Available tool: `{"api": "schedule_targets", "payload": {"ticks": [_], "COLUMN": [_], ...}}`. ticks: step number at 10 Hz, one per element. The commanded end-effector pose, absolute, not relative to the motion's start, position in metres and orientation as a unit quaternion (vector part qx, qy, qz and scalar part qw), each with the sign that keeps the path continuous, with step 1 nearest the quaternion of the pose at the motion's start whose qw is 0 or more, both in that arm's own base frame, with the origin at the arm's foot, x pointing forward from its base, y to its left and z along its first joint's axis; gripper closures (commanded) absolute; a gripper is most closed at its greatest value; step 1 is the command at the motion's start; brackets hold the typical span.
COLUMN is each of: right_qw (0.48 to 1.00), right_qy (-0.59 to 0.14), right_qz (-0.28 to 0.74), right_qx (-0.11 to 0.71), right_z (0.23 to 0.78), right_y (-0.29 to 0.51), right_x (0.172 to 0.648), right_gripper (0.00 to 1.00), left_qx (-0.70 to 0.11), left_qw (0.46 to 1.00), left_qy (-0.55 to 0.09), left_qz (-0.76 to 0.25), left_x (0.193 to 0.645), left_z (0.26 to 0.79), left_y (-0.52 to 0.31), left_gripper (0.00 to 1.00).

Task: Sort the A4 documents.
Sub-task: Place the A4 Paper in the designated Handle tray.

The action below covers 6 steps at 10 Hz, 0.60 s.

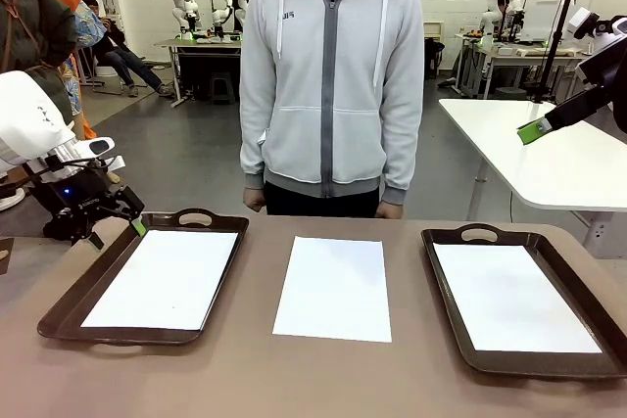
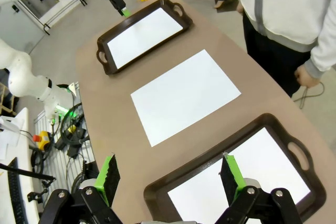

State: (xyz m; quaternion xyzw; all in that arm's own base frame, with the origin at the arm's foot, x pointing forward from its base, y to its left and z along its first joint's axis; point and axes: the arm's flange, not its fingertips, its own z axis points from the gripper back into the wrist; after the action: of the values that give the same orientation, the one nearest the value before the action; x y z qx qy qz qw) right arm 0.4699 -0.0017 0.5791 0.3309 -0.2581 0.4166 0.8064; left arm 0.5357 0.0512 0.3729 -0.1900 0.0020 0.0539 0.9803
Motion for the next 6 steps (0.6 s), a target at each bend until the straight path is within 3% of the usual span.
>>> {"api": "schedule_targets", "payload": {"ticks": [1,2,6], "right_qw": [0.807,0.807,0.807], "right_qy": [-0.255,-0.255,-0.255], "right_qz": [0.420,0.420,0.420], "right_qx": [0.329,0.329,0.329], "right_z": [0.5782,0.5782,0.5782], "right_y": [-0.0007,-0.0007,-0.0007], "right_x": [0.4695,0.4695,0.4695], "right_gripper": [0.00,0.00,0.00], "left_qx": [-0.271,-0.190,-0.190], "left_qw": [0.961,0.980,0.980], "left_qy": [0.018,0.002,0.002], "left_qz": [0.052,0.054,0.054], "left_x": [0.5304,0.5357,0.5357], "left_z": [0.3770,0.3729,0.3729], "left_y": [0.0522,0.0512,0.0512], "left_gripper": [0.00,0.00,0.00]}}
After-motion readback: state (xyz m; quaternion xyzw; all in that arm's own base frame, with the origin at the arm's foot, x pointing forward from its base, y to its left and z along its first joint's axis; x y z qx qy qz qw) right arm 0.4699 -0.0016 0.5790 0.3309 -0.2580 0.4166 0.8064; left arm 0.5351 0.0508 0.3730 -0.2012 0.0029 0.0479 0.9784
